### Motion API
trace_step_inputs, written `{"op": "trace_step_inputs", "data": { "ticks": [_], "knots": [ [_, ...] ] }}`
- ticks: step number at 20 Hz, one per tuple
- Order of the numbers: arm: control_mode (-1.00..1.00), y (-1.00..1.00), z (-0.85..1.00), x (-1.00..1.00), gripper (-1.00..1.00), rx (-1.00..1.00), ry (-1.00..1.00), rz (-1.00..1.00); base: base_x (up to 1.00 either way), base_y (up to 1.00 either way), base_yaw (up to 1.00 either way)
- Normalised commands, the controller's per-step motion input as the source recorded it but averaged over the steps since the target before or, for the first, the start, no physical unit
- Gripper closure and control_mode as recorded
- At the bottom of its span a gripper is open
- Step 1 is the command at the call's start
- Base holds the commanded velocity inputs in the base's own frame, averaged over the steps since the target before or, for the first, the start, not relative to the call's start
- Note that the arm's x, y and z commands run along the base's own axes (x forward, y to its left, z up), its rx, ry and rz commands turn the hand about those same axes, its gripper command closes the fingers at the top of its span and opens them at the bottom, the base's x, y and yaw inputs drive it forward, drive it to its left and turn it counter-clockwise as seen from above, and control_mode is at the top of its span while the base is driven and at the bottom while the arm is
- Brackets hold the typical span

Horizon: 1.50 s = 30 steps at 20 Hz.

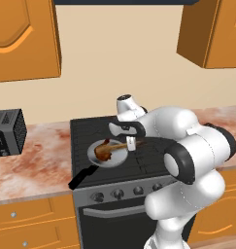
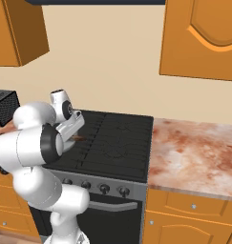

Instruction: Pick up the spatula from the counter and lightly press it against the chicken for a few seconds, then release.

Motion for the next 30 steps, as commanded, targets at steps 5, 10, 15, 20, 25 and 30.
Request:
{"op": "trace_step_inputs", "data": {
  "ticks": [5, 10, 15, 20, 25, 30],
  "knots": [
    [-1.00, 0.00, -0.05, 0.00, 1.00, -0.01, 0.00, 0.00, 0.00, 0.00, 0.00],
    [-1.00, 0.01, -0.05, 0.00, 1.00, -0.01, 0.00, 0.00, 0.00, 0.00, 0.00],
    [-1.00, 0.01, -0.04, 0.00, 1.00, -0.02, 0.00, 0.00, 0.00, 0.00, 0.00],
    [-1.00, 0.00, -0.02, 0.00, 1.00, -0.02, 0.00, 0.00, 0.00, 0.00, 0.00],
    [-1.00, 0.00, 0.03, 0.00, 1.00, -0.01, 0.00, 0.00, 0.00, 0.00, 0.00],
    [-1.00, 0.00, 0.43, -0.07, 1.00, 0.01, -0.03, 0.01, 0.00, 0.00, 0.00]
  ]
}}
